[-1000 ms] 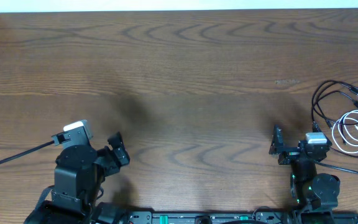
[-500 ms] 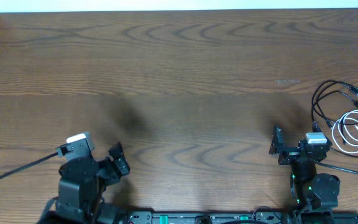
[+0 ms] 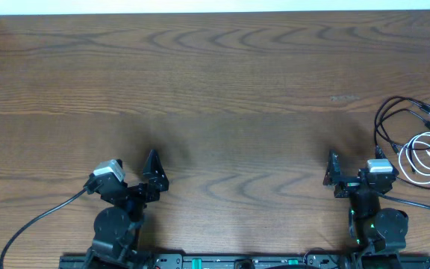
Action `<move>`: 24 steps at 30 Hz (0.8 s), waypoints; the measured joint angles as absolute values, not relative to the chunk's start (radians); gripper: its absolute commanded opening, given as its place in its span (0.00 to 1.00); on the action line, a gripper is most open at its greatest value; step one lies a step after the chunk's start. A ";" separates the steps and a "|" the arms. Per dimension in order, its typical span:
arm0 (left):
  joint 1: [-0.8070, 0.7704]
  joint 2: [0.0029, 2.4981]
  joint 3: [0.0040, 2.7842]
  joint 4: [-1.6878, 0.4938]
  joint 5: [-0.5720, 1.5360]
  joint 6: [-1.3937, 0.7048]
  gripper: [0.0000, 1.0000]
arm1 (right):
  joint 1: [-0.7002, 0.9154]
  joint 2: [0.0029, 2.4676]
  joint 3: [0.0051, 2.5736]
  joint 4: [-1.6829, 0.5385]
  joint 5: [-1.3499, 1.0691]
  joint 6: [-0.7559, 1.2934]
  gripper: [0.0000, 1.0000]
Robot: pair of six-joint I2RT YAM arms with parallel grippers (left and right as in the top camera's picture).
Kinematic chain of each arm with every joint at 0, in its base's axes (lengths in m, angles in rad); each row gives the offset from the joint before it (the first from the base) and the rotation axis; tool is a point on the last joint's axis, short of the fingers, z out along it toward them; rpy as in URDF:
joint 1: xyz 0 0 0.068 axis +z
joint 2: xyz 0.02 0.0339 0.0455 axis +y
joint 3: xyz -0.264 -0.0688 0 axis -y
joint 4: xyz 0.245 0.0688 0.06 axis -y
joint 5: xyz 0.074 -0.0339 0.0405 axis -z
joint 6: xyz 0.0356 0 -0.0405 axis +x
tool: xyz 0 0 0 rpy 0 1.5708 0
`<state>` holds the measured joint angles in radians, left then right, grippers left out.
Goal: Untangle cables
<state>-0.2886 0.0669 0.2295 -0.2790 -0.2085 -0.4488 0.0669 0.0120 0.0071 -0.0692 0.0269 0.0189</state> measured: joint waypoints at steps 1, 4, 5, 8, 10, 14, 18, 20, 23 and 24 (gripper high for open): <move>-0.289 0.054 0.213 -0.253 -0.208 -0.449 0.97 | 0.067 0.012 0.007 -0.069 0.027 0.019 0.99; -0.289 0.014 0.158 -0.168 -0.208 -0.448 0.98 | 0.068 0.012 0.007 -0.069 0.027 0.019 0.99; -0.289 0.012 0.148 -0.160 -0.204 -0.445 0.98 | 0.068 0.012 0.007 -0.069 0.027 0.019 0.99; -0.289 0.011 0.135 -0.154 -0.152 -0.390 0.98 | 0.068 0.012 0.007 -0.070 0.027 0.019 0.99; -0.289 0.011 0.135 -0.150 -0.096 -0.319 0.98 | 0.068 0.012 0.007 -0.070 0.027 0.019 0.99; -0.276 0.011 0.135 -0.130 0.025 -0.169 0.98 | 0.068 0.012 0.007 -0.069 0.027 0.019 0.99; -0.208 0.011 0.135 -0.128 0.162 -0.049 0.98 | 0.068 0.012 0.007 -0.069 0.027 0.019 0.99; -0.183 0.011 0.132 -0.123 0.204 -0.019 0.98 | 0.068 0.012 0.007 -0.070 0.027 0.019 0.99; -0.170 0.011 0.107 -0.120 0.251 0.022 0.97 | 0.068 0.012 0.007 -0.069 0.027 0.019 0.99; -0.170 0.011 0.091 -0.118 0.263 0.032 0.98 | 0.068 0.012 0.007 -0.069 0.027 0.019 0.99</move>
